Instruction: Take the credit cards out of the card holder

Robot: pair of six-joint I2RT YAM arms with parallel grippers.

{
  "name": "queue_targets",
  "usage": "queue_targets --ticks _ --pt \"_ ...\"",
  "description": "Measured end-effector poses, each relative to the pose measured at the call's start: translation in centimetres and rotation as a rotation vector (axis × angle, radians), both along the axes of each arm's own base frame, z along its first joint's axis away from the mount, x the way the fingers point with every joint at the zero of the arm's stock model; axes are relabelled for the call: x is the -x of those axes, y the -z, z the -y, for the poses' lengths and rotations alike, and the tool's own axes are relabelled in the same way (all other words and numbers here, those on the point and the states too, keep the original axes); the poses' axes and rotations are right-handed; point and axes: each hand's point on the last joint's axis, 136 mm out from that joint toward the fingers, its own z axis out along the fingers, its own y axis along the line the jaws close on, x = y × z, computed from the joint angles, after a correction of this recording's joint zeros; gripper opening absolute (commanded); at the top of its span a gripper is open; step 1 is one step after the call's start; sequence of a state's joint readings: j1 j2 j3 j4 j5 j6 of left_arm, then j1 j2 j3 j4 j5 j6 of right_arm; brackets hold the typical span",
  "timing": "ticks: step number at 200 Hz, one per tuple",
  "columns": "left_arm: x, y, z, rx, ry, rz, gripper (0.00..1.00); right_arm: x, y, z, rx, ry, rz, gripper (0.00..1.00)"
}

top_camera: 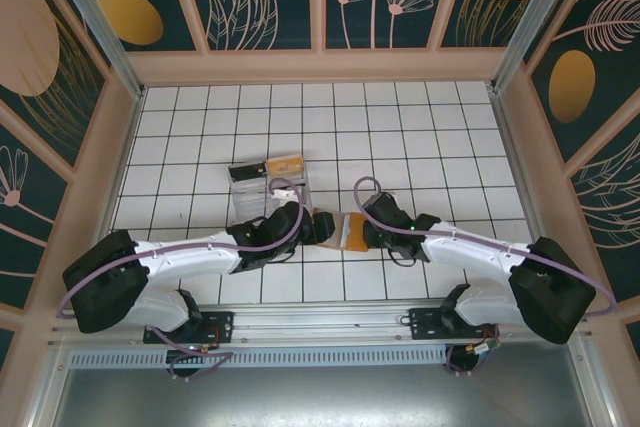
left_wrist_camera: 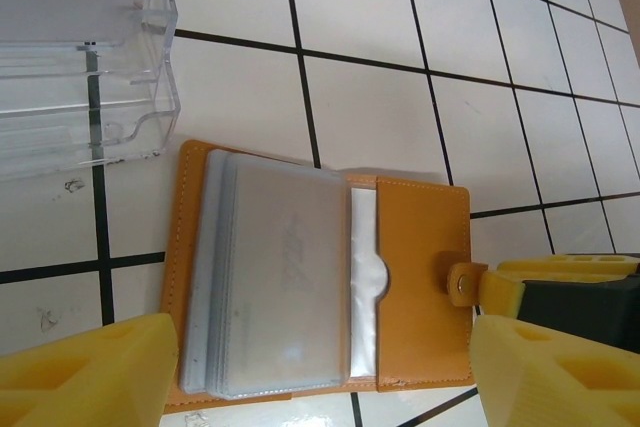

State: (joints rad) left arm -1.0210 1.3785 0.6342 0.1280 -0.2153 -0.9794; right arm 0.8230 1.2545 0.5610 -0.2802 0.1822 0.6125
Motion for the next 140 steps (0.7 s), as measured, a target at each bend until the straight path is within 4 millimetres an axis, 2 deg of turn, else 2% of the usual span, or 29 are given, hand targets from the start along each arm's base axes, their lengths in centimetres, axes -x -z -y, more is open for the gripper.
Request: queue_targets --ticks 45,92,140 --pt "0.1 0.4 0.1 -0.007 0.008 -0.008 0.71 -0.7 1.7 -0.5 0.013 0.0 -0.016 0.25" --pt "0.3 1.3 0.9 0.003 0.031 -0.031 0.7 -2.1 1.8 -0.4 0.006 0.005 0.013 0.25" --pt "0.6 3.9 1.8 -0.009 0.051 -0.087 0.66 -2.3 1.6 -0.5 0.005 -0.006 0.023 0.25"
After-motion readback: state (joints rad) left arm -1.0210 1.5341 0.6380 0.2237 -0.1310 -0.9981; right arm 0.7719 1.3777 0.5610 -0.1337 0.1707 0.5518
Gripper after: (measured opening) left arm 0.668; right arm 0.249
